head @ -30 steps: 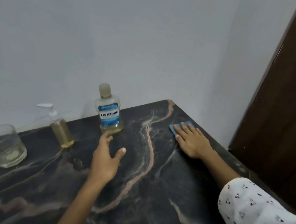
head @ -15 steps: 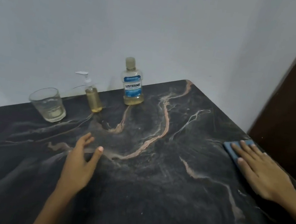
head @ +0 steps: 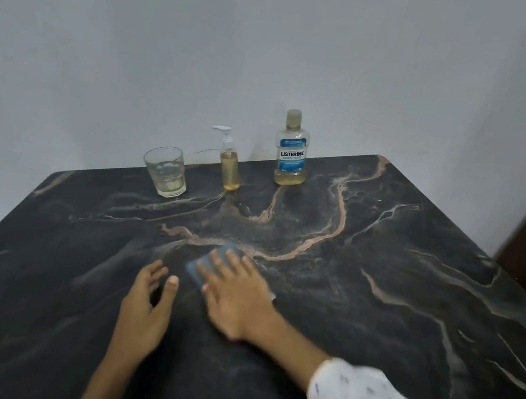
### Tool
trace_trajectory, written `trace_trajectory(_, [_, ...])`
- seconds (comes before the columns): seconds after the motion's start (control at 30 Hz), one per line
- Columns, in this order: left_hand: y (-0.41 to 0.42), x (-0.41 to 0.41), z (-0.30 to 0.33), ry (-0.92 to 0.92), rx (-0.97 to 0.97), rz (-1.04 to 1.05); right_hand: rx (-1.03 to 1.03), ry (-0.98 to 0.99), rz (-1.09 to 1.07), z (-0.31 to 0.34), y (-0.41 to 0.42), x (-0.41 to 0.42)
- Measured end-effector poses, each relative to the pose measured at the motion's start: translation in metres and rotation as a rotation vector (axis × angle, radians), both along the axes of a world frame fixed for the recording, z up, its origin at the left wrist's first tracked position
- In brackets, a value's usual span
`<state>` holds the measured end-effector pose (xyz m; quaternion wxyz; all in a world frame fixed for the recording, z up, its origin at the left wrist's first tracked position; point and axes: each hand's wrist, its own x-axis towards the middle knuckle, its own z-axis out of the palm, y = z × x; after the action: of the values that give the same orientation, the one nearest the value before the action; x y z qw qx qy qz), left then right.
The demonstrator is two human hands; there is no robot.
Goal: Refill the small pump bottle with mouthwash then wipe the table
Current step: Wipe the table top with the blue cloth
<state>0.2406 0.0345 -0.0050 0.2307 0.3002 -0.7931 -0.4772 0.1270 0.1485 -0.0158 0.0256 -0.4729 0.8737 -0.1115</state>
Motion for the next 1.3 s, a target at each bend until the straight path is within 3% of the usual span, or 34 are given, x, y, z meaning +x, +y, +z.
trace_trajectory(0.13, [0.012,0.007,-0.004,-0.024,-0.04,0.001,-0.019,0.011,0.196,-0.006,0.074,0.042])
trace_trajectory(0.33, [0.027,0.009,0.0,-0.072,-0.072,-0.054,0.075,0.036,-0.109,0.004,0.161,-0.036])
trace_trajectory(0.57, [0.025,0.028,0.007,-0.027,0.018,-0.039,0.13,-0.06,-0.447,0.015,0.066,-0.12])
trace_trajectory(0.83, [0.01,0.06,0.003,0.036,0.005,0.113,0.136,-0.078,-0.08,0.016,-0.087,-0.006])
trace_trajectory(1.03, [-0.004,0.062,-0.003,0.042,-0.026,0.179,0.059,-0.005,0.398,0.001,-0.003,0.064])
trace_trajectory(1.17, [-0.006,0.055,0.0,0.035,0.021,0.176,0.119,0.011,0.257,0.009,0.073,0.027])
trace_trajectory(1.3, [-0.012,0.046,0.007,0.038,0.054,0.157,0.142,0.012,-0.023,0.016,0.068,-0.038])
